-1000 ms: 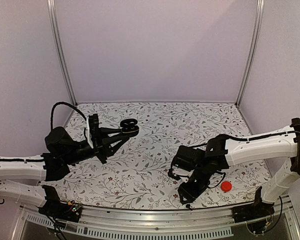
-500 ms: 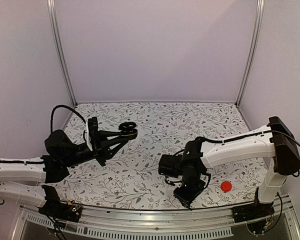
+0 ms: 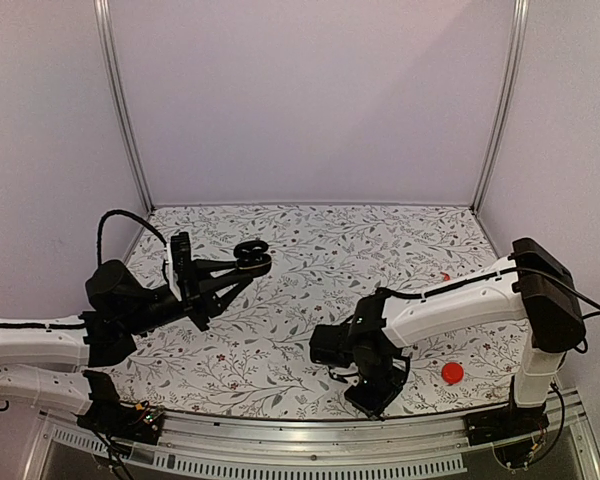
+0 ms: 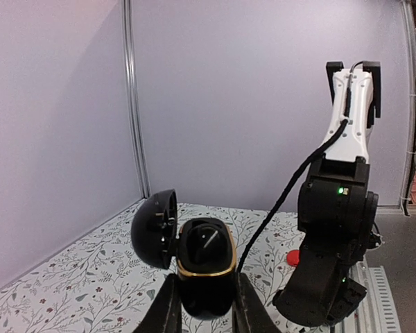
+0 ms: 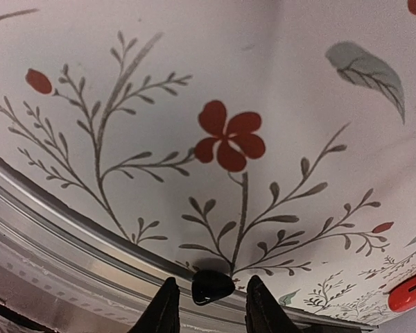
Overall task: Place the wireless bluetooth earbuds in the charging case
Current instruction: Pick up the right earbud from the center of the board.
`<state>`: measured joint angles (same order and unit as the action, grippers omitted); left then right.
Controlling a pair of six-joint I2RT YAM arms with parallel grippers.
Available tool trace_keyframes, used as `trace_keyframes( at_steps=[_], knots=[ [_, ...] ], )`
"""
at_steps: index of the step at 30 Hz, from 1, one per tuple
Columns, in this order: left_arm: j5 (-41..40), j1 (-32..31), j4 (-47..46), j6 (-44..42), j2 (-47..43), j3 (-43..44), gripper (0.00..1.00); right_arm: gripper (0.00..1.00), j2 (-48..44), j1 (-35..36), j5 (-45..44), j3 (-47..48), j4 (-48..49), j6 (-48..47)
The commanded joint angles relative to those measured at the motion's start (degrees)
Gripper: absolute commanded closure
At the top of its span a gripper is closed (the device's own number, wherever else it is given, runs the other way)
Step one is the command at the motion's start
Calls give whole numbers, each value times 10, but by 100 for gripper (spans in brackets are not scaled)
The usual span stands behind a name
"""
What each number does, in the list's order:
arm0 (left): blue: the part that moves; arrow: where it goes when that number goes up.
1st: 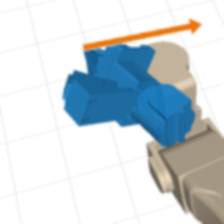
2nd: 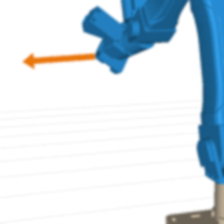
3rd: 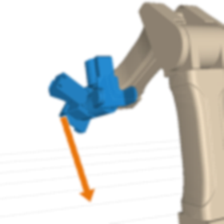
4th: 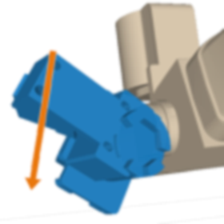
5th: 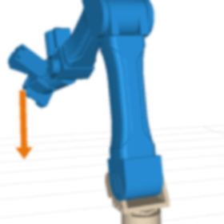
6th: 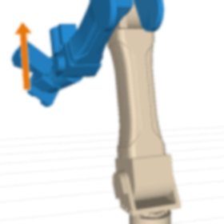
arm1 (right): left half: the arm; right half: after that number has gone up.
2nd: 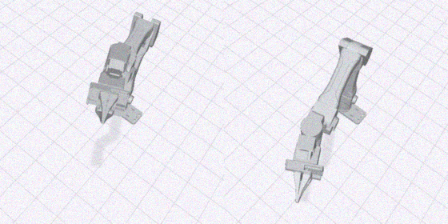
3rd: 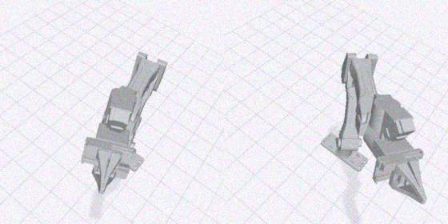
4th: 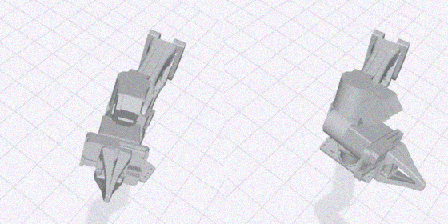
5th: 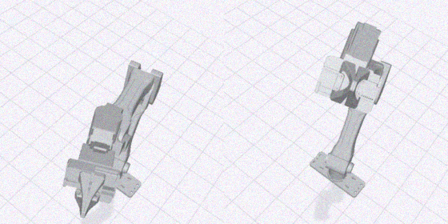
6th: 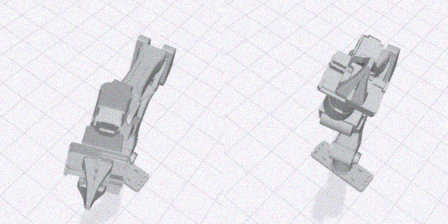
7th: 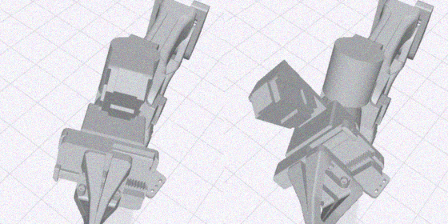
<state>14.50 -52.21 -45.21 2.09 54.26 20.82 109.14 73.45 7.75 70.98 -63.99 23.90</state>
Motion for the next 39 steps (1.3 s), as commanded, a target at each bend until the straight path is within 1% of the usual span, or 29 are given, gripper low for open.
trace_keyframes(
  at_steps=[1,6,13,16,19,22,25,28,31,34,36,39],
  knots=[
    [-6,4,-18,-5,-7,-5,82,69,9,5,-9,3,-4,-4],
    [-7,4,-15,-6,-7,-4,82,77,17,4,-18,3,0,-13],
    [-14,5,-17,-4,-11,-10,81,80,25,4,-16,-6,-3,-26],
    [-14,5,-21,-6,-7,-10,82,84,23,5,-23,-3,-4,-28],
    [-12,4,-21,-8,-5,-8,82,88,27,4,-31,15,-1,-34],
    [-15,5,-17,-9,-8,-8,82,89,25,2,-57,48,1,-41],
    [-13,5,-17,-6,-9,-8,82,92,1,-24,-83,85,25,-47],
    [-7,5,-20,-6,-7,-8,82,93,-37,-53,-131,120,72,-64],
    [-4,5,-22,-5,-11,-9,82,93,-100,-83,-143,135,139,-94],
    [6,5,-15,-6,-19,-8,82,93,-178,-116,-116,125,215,-122],
    [27,5,-27,-5,-23,-14,83,92,-239,-134,-86,97,285,-153],
    [60,5,-29,-8,-25,-13,83,91,-302,-145,-36,85,379,-186]
  ],
)
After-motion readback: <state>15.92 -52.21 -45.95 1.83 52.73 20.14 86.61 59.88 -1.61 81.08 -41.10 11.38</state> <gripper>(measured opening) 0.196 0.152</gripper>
